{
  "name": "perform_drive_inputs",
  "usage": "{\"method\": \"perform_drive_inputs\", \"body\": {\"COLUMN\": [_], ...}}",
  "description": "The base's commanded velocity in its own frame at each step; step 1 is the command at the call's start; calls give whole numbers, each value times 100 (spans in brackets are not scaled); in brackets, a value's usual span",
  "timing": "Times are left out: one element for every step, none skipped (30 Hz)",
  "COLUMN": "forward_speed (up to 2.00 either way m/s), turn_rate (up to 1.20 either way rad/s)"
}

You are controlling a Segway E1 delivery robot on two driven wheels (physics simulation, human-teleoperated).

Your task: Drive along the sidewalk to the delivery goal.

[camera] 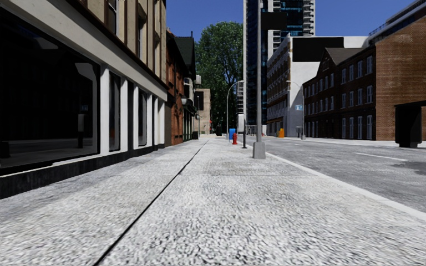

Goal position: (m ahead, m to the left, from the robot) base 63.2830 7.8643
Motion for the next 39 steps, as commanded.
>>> {"method": "perform_drive_inputs", "body": {"forward_speed": [200, 200, 200, 200, 200, 200, 200, 200, 200, 200, 200, 200, 200, 200, 200, 200, 200, 200, 200, 200, 200, 200, 200, 200, 200, 200, 200, 200, 200, 200, 200, 200, 200, 200, 200, 200, 200, 200, 200], "turn_rate": [0, 0, 0, 0, 0, 0, 0, 0, 0, 0, 0, 0, 0, 0, 0, 0, 0, 0, 0, 0, 0, 0, 0, 0, 0, 0, 0, 0, 0, 0, 0, 0, 0, 0, 0, 0, 0, 0, 0]}}
